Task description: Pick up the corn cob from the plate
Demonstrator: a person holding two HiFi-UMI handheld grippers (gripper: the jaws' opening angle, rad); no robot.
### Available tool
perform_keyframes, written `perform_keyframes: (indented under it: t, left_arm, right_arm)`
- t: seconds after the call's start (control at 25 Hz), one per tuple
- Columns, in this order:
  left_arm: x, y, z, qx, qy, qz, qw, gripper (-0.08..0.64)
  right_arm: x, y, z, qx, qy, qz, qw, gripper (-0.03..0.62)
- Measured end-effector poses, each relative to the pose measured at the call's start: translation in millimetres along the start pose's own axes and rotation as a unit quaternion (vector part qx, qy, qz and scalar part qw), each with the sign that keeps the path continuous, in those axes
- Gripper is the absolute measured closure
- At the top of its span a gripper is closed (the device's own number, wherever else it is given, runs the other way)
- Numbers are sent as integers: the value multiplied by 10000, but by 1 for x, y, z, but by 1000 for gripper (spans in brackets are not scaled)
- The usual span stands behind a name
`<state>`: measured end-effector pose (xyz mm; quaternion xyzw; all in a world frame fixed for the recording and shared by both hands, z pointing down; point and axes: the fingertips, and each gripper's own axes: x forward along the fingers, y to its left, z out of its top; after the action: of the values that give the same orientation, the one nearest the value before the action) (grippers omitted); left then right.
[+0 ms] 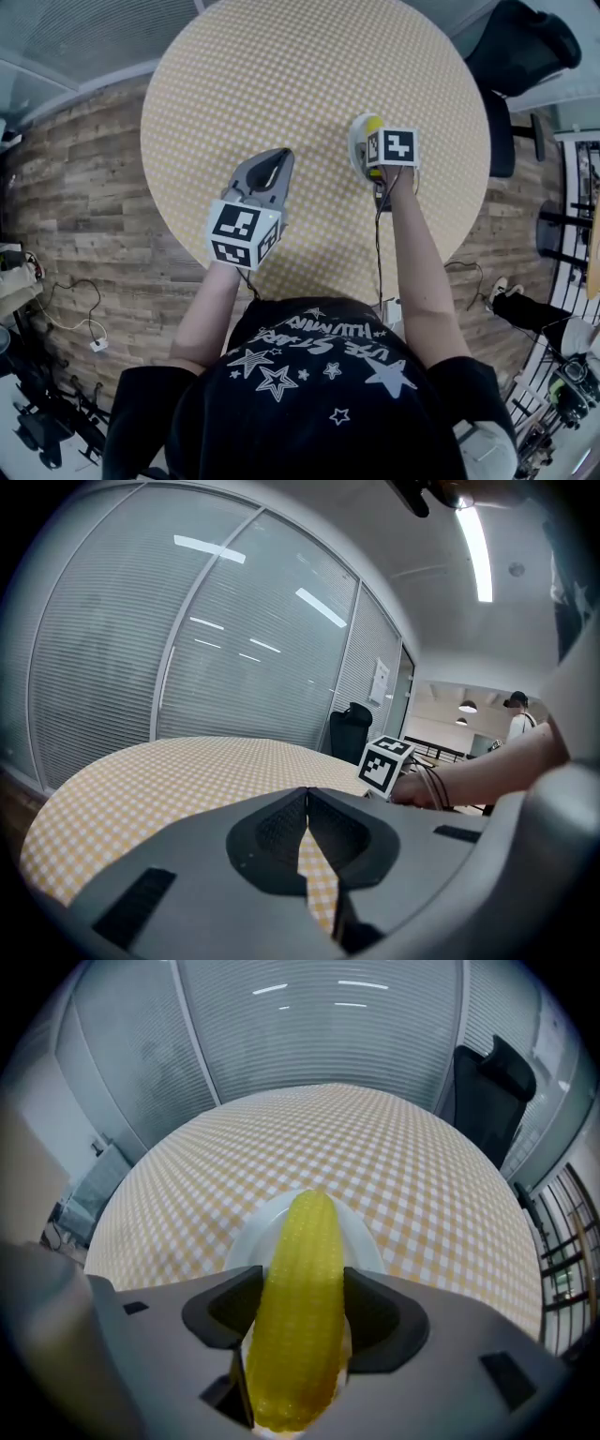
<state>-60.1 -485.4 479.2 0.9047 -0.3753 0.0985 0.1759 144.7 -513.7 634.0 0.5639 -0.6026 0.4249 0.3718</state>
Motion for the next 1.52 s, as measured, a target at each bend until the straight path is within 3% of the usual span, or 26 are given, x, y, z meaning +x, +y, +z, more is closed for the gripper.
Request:
perform_keyframes:
  t: [0.28,0.44,0.6,0.84,1.04,1.24,1.52]
  left_arm:
    - [-4,-7,2,11,-66,-34,10000,552]
    - [-10,-12,-2,37,-39,-60,10000,552]
    - [-19,-14,0,53,-91,-26,9999,552]
    - [-27,-23,4,130,-207,2,9997,552]
    - [-40,-34,10,214,-307,-10,9993,552]
    - [-56,-48,12,282,-396,12,9988,552]
    - [-82,-80,13,430,-511,16,9978,552]
  right_arm:
    - [-1,-2,1,-173,-102,41,9998,327]
    - [-3,0,2,-104,-411,90,9991,330]
    - [-20,2,6,206,-909,344,9951,331]
    - [-61,15,14,299,-1504,896,9841,331]
    - [-105,40,17,451,-2175,1651,9609,331]
    - [-163,58,18,477,-2941,2345,9253,331]
    - [-235,68,-11,-44,-3630,2815,8882,331]
